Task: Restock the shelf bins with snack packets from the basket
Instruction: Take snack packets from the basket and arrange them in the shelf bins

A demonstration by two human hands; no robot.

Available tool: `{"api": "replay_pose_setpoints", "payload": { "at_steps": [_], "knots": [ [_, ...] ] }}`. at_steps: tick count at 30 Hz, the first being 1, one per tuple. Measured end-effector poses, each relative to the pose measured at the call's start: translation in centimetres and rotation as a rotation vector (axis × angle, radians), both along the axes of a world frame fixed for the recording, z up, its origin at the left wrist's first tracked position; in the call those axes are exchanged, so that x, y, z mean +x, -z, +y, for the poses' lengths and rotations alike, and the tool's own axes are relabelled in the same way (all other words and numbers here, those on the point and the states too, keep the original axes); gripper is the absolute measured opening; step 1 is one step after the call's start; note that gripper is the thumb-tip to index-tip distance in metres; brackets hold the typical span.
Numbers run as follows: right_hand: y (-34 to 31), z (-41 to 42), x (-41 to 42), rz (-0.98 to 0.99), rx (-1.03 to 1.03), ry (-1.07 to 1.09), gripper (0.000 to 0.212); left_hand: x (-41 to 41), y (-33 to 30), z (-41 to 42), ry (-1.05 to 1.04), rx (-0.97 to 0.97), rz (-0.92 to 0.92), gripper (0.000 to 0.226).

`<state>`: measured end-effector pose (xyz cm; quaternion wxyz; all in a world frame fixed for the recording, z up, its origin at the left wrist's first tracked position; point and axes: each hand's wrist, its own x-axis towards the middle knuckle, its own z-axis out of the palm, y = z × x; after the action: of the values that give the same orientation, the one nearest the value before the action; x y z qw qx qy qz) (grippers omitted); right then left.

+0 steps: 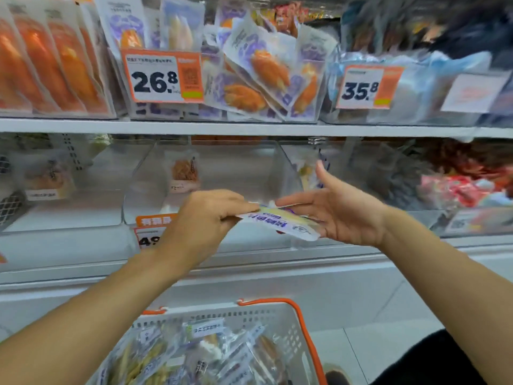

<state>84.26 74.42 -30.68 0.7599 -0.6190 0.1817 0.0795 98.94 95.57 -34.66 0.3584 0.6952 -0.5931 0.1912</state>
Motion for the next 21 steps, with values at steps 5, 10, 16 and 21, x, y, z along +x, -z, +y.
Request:
{"api": "replay_pose_setpoints", "payload": {
  "at_steps": [5, 10, 16, 21],
  "knots": [
    [-1.2, -4.7, -2.6, 0.023, -0.122, 0.049, 0.022, -1.5, -2.9, -9.1, 0.081, -0.076, 0.063, 0.046],
    [-0.8, -13.1, -4.5, 0.031, -0.016, 0.501, 0.013, -1.3, -3.0, -13.8, -0.221, -0.01, 0.449, 0.035],
    [3.7, -18.4, -1.1, -0.053, -0.406, 0.598, 0.01, 2.0, 0.0, -12.6, -0.305, -0.031, 0.628, 0.012],
    [5.9, -18.1, 3.5, -0.036, -0.671, 0.437, 0.016, 2.6, 1.1, -11.6, -0.251, 0.024, 0.63, 0.018]
  ]
}}
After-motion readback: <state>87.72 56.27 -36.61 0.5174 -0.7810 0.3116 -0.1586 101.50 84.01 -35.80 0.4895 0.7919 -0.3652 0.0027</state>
